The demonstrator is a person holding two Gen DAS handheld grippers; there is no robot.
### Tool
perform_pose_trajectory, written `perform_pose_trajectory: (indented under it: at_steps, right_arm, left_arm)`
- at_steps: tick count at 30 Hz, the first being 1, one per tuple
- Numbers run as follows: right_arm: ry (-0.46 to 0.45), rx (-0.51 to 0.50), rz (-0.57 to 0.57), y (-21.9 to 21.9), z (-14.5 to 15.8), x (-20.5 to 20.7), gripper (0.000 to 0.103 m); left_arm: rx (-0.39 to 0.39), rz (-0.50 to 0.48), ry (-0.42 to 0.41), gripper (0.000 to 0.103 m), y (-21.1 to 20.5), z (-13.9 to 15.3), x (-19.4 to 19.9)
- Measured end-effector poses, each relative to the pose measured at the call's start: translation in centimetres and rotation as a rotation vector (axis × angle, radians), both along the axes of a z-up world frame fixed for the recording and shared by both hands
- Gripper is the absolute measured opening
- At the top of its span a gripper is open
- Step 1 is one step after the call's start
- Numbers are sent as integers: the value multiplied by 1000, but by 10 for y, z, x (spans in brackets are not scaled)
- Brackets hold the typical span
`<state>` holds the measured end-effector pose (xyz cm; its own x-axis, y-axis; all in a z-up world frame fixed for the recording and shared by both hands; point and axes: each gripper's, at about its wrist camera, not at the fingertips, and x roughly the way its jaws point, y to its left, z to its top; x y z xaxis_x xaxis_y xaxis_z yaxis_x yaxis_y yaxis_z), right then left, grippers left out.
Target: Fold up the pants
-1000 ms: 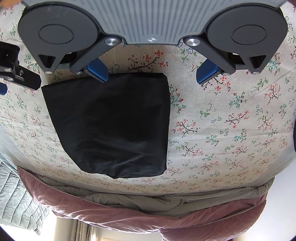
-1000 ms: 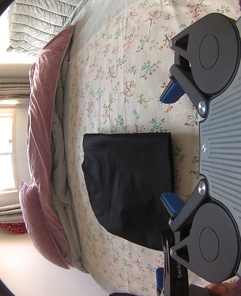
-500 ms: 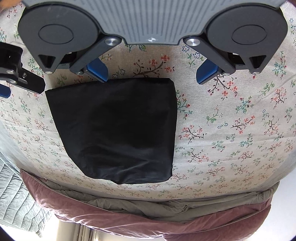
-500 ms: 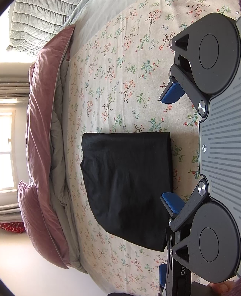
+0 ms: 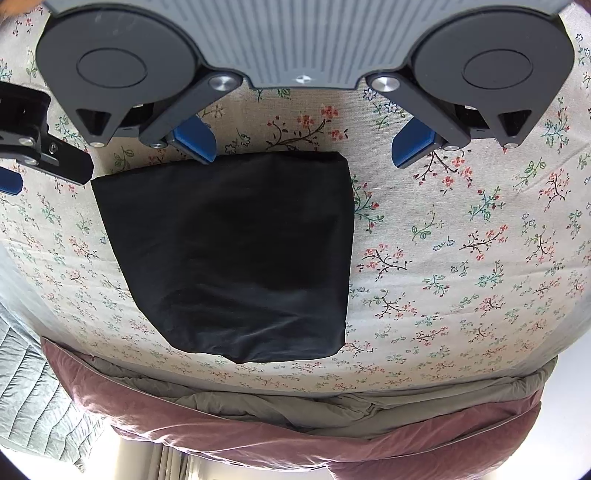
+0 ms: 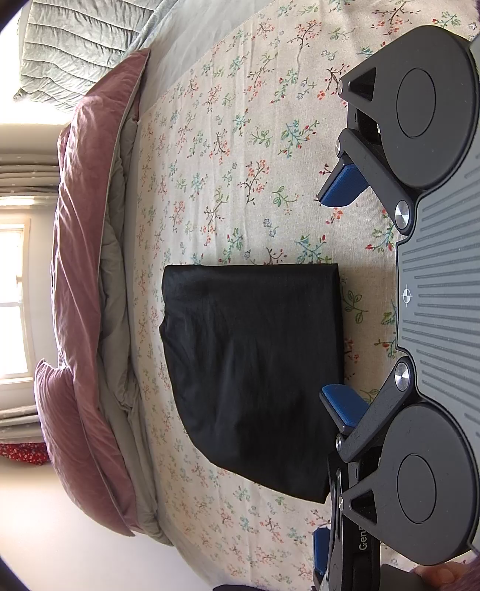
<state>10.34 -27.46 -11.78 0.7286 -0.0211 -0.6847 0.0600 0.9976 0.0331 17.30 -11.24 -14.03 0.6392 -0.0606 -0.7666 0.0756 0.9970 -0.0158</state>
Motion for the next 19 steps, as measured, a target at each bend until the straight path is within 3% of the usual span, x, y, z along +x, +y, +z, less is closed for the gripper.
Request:
perform_pose_trajectory:
  at_steps: [19]
  right_arm:
    - [0, -2, 2, 0, 0, 0, 103]
  left_arm:
    - [5, -9, -16, 103, 0, 1, -2]
